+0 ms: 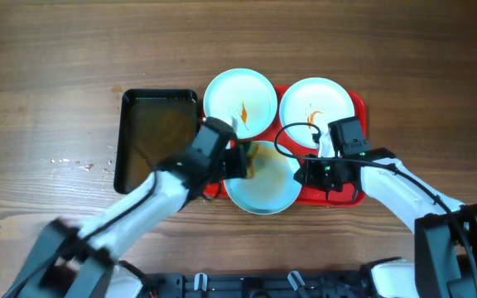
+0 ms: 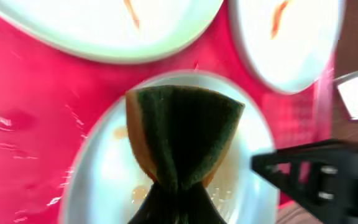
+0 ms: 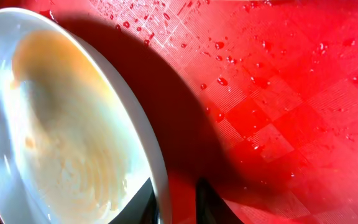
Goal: Clean dirty plates on tray and stack at the side
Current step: 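Scrub the front plate with the sponge, then dip sponge in water, then lift the front plate with right gripper and move it right of tray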
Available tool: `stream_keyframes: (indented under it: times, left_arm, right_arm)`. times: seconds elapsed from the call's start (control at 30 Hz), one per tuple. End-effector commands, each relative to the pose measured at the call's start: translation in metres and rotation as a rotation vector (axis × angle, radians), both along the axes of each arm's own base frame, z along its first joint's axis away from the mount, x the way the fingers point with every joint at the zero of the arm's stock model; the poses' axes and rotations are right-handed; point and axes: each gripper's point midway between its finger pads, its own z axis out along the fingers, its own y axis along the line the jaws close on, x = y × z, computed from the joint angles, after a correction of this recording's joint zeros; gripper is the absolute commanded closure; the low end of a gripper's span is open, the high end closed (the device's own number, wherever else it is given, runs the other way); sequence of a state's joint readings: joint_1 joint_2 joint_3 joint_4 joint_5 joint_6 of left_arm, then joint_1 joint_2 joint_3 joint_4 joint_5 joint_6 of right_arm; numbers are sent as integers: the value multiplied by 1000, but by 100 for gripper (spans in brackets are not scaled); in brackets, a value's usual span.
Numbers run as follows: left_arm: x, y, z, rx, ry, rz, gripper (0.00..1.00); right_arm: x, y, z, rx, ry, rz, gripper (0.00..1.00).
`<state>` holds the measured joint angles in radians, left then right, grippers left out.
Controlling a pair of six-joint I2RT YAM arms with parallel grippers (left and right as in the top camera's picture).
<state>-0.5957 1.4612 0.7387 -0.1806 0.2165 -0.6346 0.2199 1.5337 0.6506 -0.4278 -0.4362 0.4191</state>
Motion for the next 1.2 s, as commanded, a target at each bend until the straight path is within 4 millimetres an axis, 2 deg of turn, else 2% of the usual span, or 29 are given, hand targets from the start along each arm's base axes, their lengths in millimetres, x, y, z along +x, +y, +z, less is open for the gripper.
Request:
stream_keyframes:
  times: [0.0,0.07,0.1,0.17,0.27,0.3,0.37,0.43,0.47,0.5,0.53,0.57,0.67,0.77,0.87,0.9,0.93,1.03,1.1,1.17]
  left_arm:
    - [16,40,33,51,-112,92,96]
    - [18,65,35,69,-87,155,96]
    - [23,87,30,99,-65,220,96]
    - [30,117,20,174,-56,256,96]
    - [31,145,-9,284,-6,210,96]
    - [30,161,-22,335,32,243,96]
    - [30,173,-43,355,97,271,96]
    - [26,174,-59,374,141,249,96]
    - [24,175,-66,386,161,243,69]
    - [23,178,-71,413,165,226,55]
    - [23,182,-73,436,165,234,47]
    - [25,190,-73,475,157,253,35]
    - [32,194,-71,494,126,273,35]
    - [44,186,-66,445,79,273,45]
    - [43,172,-66,374,88,237,50]
    - [42,172,-66,375,91,237,67]
    - [42,172,-66,376,92,237,96]
    - [49,172,-63,385,49,209,95]
    - [54,171,-60,387,21,201,59]
    - [49,172,-63,391,47,201,54]
  right_arm:
    - [0,-3,-5,-18,5,-4,78]
    - [3,-2,-4,-12,-10,-4,79]
    - [5,0,-3,-1,-17,0,83]
    - [7,6,1,33,-42,32,89]
    - [8,7,2,36,-47,31,89]
    - [8,7,1,36,-44,31,89]
    - [8,7,1,36,-44,30,88]
    - [8,7,1,36,-44,30,88]
    - [8,7,1,36,-44,30,87]
    - [8,7,1,36,-43,30,87]
    - [7,7,1,35,-43,31,87]
    - [7,7,1,35,-40,31,86]
    - [7,7,1,35,-40,30,86]
    - [6,7,1,38,-36,31,85]
    - [6,7,1,37,-36,30,85]
    - [6,7,1,38,-36,31,85]
    - [6,7,1,37,-38,33,91]
    - [8,7,4,38,-52,42,95]
    - [10,8,12,37,-93,68,95]
    - [15,4,27,16,-144,69,95]
